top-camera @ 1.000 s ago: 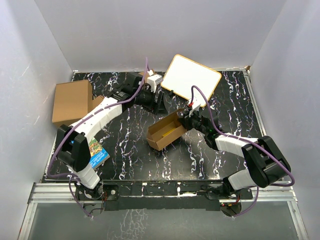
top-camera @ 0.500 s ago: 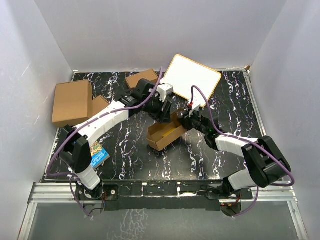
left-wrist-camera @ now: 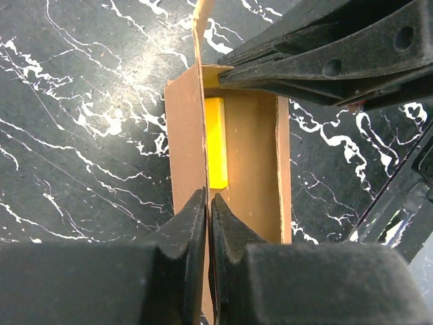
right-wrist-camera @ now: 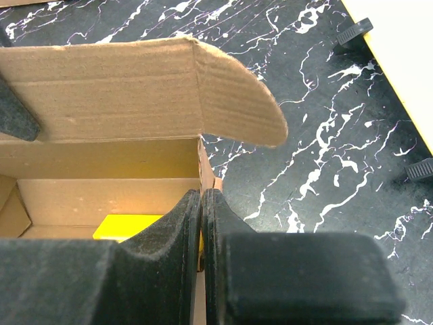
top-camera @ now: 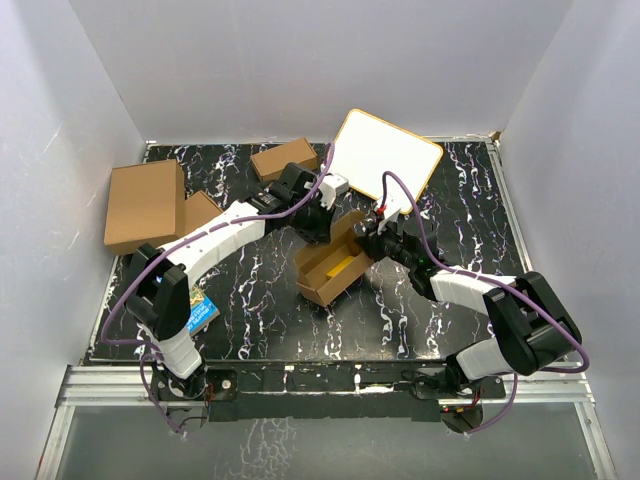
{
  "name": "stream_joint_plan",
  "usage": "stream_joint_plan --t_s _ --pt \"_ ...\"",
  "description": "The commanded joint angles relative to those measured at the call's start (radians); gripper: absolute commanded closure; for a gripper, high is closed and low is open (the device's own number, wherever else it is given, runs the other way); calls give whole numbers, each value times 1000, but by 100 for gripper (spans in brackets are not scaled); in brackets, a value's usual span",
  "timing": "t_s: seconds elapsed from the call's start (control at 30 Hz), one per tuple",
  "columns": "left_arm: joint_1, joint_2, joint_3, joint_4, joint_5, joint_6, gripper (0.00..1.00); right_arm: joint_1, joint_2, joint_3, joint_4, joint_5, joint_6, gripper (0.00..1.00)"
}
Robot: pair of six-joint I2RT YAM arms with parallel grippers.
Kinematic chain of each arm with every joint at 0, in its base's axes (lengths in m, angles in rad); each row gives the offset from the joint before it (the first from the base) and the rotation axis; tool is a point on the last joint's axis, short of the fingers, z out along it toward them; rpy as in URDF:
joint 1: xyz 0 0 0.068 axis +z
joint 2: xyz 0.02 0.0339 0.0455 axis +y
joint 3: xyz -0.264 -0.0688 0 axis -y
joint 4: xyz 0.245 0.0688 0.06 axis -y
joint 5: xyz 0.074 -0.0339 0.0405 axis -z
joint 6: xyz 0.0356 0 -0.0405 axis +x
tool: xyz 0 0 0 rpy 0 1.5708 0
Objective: Fold the paper box
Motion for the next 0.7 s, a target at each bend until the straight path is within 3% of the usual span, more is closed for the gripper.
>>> stream_joint_plan --t_s 0.0,0.2,0.5,0.67 --pt "-11 -14 15 -12 -10 16 98 -6 5 7 48 -18 0 89" --pt "-16 -19 -3 -3 -21 17 100 -11 -11 26 10 -42 -28 82" --pt "-18 -22 -12 -4 -26 19 100 -77 -47 79 -101 -147 -81 62" --pt "-18 -19 -11 -3 -20 15 100 -126 -70 111 -186 -234 -131 60"
